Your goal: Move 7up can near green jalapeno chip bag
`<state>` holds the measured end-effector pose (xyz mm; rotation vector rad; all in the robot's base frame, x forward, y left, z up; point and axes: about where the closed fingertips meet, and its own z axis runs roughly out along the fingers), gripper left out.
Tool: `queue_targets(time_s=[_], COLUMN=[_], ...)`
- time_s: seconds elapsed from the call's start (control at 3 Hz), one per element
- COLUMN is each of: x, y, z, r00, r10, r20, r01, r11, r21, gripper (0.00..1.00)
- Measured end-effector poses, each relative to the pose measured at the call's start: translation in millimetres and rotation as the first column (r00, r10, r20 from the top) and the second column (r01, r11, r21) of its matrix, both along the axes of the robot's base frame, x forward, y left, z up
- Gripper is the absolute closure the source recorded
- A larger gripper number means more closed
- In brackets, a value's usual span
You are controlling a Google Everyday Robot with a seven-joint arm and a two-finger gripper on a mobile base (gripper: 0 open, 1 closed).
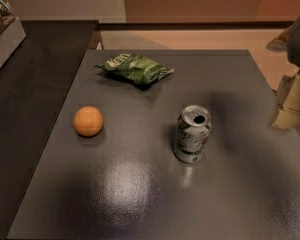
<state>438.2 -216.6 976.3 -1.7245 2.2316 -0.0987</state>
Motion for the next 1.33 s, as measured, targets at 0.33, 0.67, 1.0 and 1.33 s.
queue_targets(time_s=[0.33,0.67,1.0,1.33], x=[1.0,2.4,1.4,-6.0], y=[0.9,9.4,26.6,51.8], z=[2.0,-0.8,-8.5,-16.8], r00=[0.9999,0.9977,0.9876,0.9684], r10=[0.010,0.067,0.157,0.249], r20=[0.008,0.005,-0.003,-0.001], r01=[-0.010,-0.068,-0.155,-0.240], r11=[1.000,0.996,0.977,0.933], r21=[0.004,0.050,0.147,0.267], gripper=[0.00,0.00,0.00,0.00])
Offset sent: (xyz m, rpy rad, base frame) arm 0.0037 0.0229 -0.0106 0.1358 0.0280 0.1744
